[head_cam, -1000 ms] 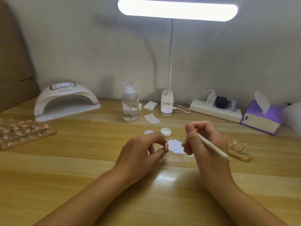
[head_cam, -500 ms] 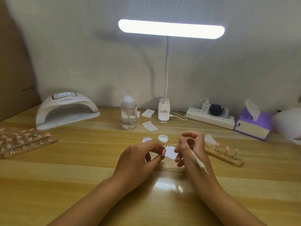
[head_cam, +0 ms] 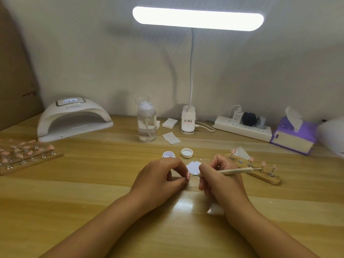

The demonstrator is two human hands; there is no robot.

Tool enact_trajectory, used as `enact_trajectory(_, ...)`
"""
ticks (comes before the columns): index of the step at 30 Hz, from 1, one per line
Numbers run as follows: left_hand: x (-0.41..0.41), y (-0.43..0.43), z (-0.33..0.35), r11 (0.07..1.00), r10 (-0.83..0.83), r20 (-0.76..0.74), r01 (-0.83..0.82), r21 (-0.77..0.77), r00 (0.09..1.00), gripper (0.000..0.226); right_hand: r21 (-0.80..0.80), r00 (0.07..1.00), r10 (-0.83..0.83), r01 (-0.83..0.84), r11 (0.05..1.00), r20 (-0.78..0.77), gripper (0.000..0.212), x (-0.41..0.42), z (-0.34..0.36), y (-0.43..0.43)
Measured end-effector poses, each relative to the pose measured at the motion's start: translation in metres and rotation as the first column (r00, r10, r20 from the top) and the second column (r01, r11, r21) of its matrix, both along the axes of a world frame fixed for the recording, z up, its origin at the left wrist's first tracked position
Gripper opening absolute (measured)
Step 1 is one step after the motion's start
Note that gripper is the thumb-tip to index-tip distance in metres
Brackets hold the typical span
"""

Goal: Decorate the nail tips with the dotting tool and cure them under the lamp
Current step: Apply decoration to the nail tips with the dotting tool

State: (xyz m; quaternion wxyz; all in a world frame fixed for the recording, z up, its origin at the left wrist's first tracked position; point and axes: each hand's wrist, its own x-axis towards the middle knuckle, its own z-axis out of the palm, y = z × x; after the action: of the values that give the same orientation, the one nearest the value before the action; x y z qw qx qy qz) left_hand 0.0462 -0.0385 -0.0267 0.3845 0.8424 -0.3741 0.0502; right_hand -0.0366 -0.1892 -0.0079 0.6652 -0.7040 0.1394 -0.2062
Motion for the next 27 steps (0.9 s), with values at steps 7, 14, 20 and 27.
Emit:
enact_trajectory(7, 0.0012, -0.0003, -0.0001, 1.000, 0.001, -0.014, -0.001, -0.011, 1.000, 0.010, -0.035, 0.998, 0.033, -0.035, 0.999, -0.047, 0.023, 0.0013, -0.0021, 0.0007)
enact_trajectory(14, 0.0016, -0.0002, 0.0006, 1.000, -0.004, -0.019, 0.004, -0.007, 1.000, 0.009, -0.051, 0.997, 0.063, -0.065, 0.997, -0.045, 0.024, 0.0022, -0.0018, 0.0016)
enact_trajectory(20, 0.0015, 0.0000, 0.0010, 1.000, -0.005, -0.022, 0.005, -0.003, 1.000, 0.011, -0.067, 0.997, 0.062, -0.064, 0.996, -0.039, 0.023, 0.0016, -0.0009, 0.0025)
enact_trajectory(27, 0.0012, -0.0004, 0.0011, 1.000, -0.007, -0.022, 0.007, -0.002, 1.000, 0.008, -0.070, 0.997, 0.063, -0.065, 0.995, -0.036, 0.025, 0.0013, -0.0003, 0.0034)
